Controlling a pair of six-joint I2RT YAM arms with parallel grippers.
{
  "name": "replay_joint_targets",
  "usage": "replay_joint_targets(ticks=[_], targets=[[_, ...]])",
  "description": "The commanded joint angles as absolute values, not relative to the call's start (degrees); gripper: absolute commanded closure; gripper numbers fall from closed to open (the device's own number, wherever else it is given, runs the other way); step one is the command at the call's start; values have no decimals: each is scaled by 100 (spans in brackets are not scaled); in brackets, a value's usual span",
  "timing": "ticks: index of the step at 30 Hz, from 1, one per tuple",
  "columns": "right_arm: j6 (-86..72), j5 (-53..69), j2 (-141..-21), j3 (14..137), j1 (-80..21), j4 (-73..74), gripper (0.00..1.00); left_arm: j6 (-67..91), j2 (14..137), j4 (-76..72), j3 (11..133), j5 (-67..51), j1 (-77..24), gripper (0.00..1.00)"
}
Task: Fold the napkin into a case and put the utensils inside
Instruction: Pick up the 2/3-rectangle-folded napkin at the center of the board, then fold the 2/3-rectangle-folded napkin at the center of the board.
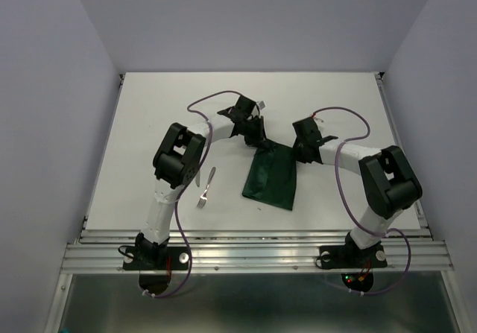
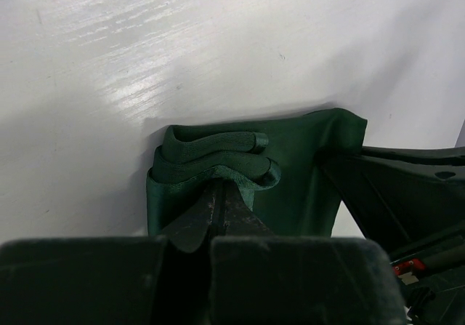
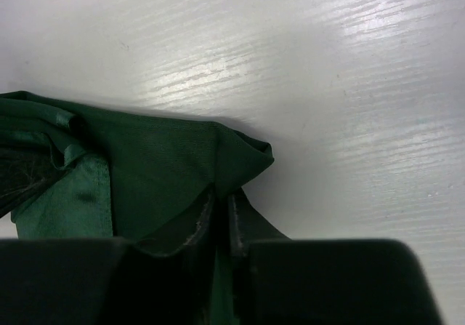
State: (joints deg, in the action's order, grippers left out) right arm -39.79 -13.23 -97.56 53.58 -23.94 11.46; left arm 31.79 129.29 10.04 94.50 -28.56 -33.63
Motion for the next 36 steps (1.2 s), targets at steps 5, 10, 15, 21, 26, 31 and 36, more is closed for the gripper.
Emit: replay_joint_targets(ticks=[5,10,15,21,26,31,36], targets=[[-3797,-1371,-9818,5563,-2391,1257,99,3138,12858,967,9211,-2725,-3296,100],[-3683,-1362,-9475,5660,-2452,1292,99,3234,12779,853,9053,-2672,-3270,100],[-3700,-1336,-9325,5783,-2636,1362,99,3313,12788,800,9009,-2760,-3252,100],[-3814,-1441,-9255,5915,-2900,1432,99,3305,12762,800,9009,-2742,-3234,100],[-3841,-1476,-9343,6055,-3067,1459,99,3313,12771,817,9026,-2716,-3217,100],[-3858,-1485,-9562,6283,-3226,1468,99,3349,12762,809,9000,-2698,-3217,100],[-3885,-1494,-9782,6460,-3278,1485,99,3357,12735,800,8956,-2689,-3208,100]])
